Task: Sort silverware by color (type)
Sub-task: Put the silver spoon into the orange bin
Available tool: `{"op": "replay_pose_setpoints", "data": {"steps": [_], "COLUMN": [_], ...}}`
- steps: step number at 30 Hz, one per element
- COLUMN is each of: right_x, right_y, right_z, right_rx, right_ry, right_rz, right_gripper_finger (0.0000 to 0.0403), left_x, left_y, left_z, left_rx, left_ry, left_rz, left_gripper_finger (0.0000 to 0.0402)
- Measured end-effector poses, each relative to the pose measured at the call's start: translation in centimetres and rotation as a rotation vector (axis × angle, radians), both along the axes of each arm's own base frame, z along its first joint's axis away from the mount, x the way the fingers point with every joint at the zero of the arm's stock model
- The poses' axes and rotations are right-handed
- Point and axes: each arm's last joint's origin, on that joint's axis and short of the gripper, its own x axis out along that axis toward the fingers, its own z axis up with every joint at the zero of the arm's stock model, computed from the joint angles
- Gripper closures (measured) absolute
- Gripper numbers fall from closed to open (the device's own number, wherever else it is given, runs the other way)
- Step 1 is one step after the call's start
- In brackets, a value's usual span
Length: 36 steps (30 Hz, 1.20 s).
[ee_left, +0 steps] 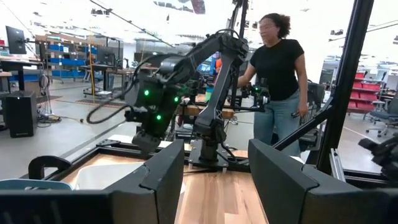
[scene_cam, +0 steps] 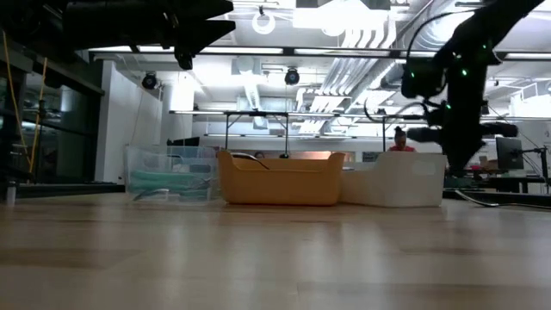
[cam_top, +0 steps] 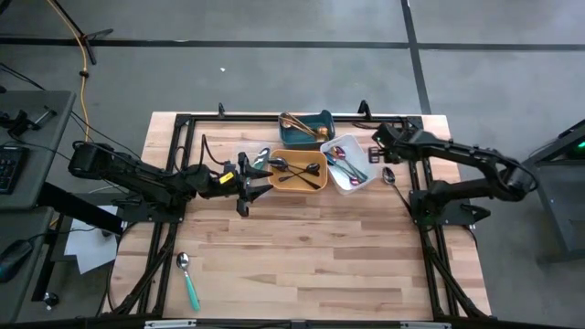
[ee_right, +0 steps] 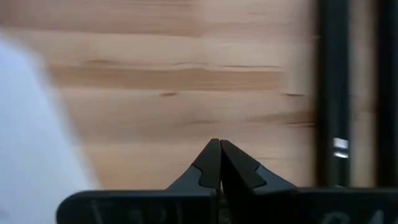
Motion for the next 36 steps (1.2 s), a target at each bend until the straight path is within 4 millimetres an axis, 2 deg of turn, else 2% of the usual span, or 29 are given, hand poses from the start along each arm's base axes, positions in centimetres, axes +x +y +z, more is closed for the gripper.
{"op": "replay_pose_setpoints", "data": {"steps": [12, 20, 26, 36], "right_x": [-2.5, -2.3, -1.4, -0.5], "right_y": [1.5, 1.4, 1.5, 2.8], "right_z": [-4.2, -4.3, -4.2, -4.3], "right_rx": [0.066, 0.058, 0.078, 0.134], "right_ry": [0.087, 0.059, -0.034, -0.061], "right_rz": [-0.115, -0.093, -0.033, 0.041], "right_gripper_finger": [0.0403, 0.0403, 0.0403, 0.0403], "left_x": [0.0, 0.0, 0.0, 0.0], "left_y": [0.0, 0.0, 0.0, 0.0], "left_z": [0.0, 0.0, 0.0, 0.0], "left_rx": [0.001, 0.002, 0.026, 0.026], "left_ry": [0.0, 0.0, 0.002, 0.003], "left_rz": [0.001, 0.001, 0.005, 0.005], "left_gripper_finger": [0.0232, 0.0232, 0.0232, 0.0232]}}
